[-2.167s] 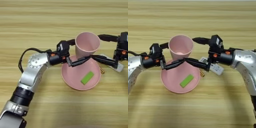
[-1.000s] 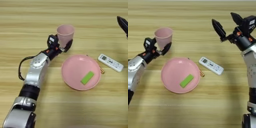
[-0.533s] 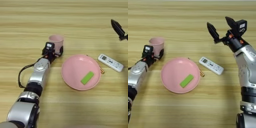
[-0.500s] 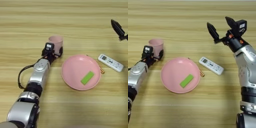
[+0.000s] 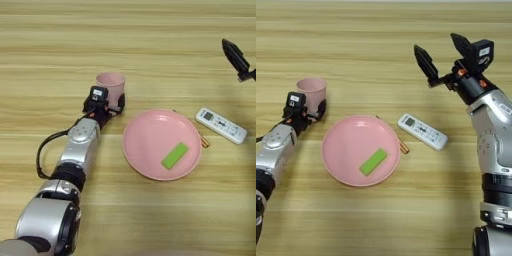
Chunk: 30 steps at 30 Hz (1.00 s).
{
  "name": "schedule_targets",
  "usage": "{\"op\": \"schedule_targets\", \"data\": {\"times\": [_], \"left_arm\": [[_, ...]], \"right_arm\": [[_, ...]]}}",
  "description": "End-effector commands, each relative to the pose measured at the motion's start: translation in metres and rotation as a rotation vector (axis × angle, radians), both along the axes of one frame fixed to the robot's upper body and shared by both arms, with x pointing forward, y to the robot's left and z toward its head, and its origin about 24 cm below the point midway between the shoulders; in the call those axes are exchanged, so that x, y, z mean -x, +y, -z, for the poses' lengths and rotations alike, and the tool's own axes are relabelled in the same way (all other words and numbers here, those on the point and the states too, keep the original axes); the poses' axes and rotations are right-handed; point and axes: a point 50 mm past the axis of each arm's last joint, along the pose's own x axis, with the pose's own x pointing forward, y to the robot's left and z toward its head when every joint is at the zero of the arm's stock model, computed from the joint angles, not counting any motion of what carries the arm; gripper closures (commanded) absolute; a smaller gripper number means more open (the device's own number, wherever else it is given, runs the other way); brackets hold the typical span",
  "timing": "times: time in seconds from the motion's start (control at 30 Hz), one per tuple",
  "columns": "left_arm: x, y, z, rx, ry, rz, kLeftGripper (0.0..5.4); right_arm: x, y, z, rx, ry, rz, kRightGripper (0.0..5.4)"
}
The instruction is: Move the objects on the table
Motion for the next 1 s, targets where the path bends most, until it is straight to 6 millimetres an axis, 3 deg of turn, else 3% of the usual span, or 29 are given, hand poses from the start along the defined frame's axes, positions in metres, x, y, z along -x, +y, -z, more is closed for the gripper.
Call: {"op": "schedule_targets", "data": {"times": [0.03,0.3,0.7,1.0], "left_arm": [[0.005,-0.001,0.007,-0.010,0.018,0.004,1.30],[0.007,-0.004,0.005,0.003,-0.002,0.018,1.30],[0.008,-0.008,-0.002,0.023,-0.057,0.036,0.02],[0.008,-0.009,-0.005,0.027,-0.072,0.039,0.02]], "right_arm": [[-0.001,0.000,-0.002,-0.001,-0.014,0.005,0.00],[-0.002,0.000,-0.001,-0.002,-0.012,0.004,0.00],[-0.002,-0.001,0.000,-0.001,-0.009,0.005,0.00],[-0.002,-0.001,0.000,-0.001,-0.008,0.004,0.00]]}}
